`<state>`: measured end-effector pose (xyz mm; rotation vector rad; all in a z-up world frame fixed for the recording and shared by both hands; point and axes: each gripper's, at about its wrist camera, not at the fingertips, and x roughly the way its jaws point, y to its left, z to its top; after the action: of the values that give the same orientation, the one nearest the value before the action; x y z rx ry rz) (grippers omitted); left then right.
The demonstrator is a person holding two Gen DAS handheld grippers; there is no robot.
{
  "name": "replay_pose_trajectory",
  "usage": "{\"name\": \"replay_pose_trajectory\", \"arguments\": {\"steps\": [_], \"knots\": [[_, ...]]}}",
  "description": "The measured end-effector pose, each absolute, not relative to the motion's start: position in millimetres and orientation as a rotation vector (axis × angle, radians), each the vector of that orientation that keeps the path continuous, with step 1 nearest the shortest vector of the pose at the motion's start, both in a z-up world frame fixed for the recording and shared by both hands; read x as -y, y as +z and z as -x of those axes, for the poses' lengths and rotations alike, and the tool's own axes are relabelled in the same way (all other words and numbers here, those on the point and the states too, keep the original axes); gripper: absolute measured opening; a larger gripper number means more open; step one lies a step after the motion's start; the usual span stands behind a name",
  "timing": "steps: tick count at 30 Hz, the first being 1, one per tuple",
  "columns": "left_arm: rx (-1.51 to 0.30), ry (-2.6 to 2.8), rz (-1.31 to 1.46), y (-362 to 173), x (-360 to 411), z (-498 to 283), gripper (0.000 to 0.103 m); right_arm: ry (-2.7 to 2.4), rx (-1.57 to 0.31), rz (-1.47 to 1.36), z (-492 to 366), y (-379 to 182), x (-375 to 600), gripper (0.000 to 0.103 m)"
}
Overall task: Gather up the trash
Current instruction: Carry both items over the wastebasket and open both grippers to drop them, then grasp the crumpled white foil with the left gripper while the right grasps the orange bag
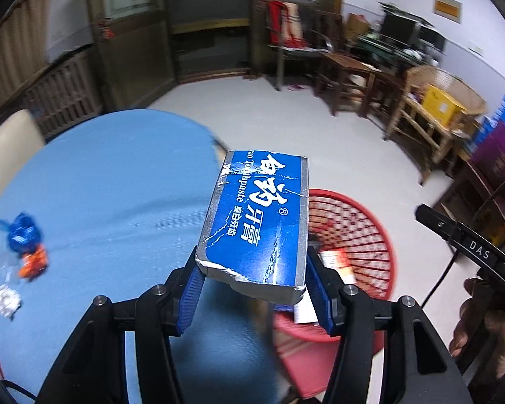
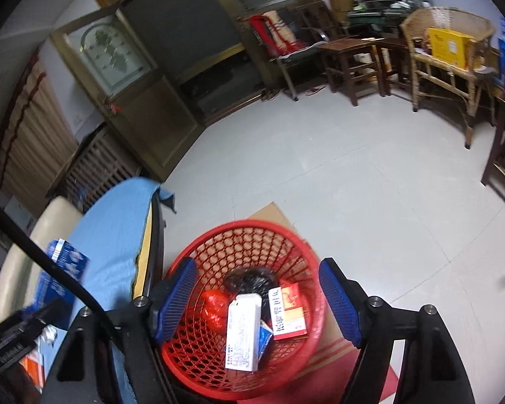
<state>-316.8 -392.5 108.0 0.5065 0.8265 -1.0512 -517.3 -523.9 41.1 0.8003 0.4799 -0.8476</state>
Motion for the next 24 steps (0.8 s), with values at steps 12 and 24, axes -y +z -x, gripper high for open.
{"name": "replay_pose_trajectory", "arguments": {"steps": [12, 24], "knots": [[-0.979, -1.183, -0.595, 76, 452, 348, 0.080, -0.887, -0.432, -0.809, 548, 58, 526, 0.078], [-1.006, -0.931, -0.364, 87, 329, 256, 0.080, -0.778, -0.466, -0.787, 497, 59, 505, 0.078]]}}
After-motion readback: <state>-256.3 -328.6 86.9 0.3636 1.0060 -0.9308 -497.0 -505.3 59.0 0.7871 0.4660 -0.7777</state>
